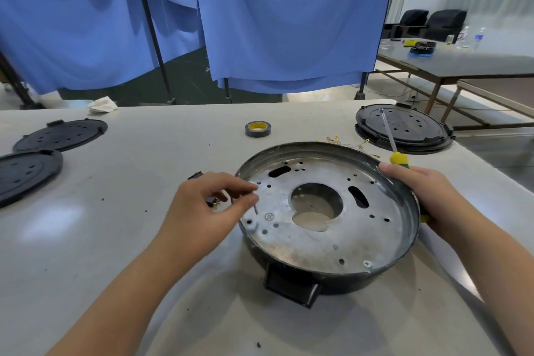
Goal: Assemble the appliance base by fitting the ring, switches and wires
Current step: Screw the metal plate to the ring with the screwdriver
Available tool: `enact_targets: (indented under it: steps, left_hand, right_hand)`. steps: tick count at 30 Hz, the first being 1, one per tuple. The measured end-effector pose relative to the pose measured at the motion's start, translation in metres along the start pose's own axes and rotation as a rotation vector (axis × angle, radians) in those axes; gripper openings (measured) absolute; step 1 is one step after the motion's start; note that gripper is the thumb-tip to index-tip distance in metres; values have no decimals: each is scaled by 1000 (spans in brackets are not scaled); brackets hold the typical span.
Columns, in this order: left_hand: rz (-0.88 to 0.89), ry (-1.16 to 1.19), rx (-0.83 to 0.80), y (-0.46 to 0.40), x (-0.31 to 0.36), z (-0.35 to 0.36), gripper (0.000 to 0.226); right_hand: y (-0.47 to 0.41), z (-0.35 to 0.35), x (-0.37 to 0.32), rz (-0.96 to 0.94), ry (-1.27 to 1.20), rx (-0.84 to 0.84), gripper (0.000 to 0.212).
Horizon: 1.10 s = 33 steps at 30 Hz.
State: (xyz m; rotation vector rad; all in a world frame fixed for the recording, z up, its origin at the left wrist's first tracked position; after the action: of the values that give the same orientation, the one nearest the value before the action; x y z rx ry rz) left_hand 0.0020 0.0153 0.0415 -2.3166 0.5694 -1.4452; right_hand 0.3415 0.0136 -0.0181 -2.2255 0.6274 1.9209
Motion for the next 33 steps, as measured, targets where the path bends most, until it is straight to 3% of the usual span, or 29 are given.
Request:
enact_targets:
  steps: [14, 21, 24, 30, 31, 33]
  left_hand:
    - [-8, -125, -20, 1, 2, 1, 28]
    - [18, -157, -112, 0, 3, 2, 15]
    - [43, -184, -151, 1, 3, 5, 20]
    - [91, -128, -74, -4, 8, -2, 22]
    - [46, -69, -46, -6, 4, -5, 17]
    - [-166, 123, 5, -8, -19, -9, 29]
  right_hand:
    - [4, 1, -2, 1, -11, -7, 34]
    - [4, 1, -1, 13, -7, -9, 35]
    - [4, 1, -1, 12, -2, -12, 35]
    - [3, 2, -1, 12, 7, -18, 35]
    - [3, 2, -1, 10, 6, -17, 35]
    - [3, 1, -1, 8, 3, -16, 35]
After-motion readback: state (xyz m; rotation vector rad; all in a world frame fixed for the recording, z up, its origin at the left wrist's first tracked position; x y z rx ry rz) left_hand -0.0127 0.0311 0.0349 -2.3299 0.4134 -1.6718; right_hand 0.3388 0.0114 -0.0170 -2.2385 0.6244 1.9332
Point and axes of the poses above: each hand's wrist, its own y-axis away from the middle knuckle, its own z-axis out of the palm, x = y × z, the point moved 9 cm from there along -y, towards the middle knuckle, and after that the axes turned 2 degrees about z, right-handed, at the moved point
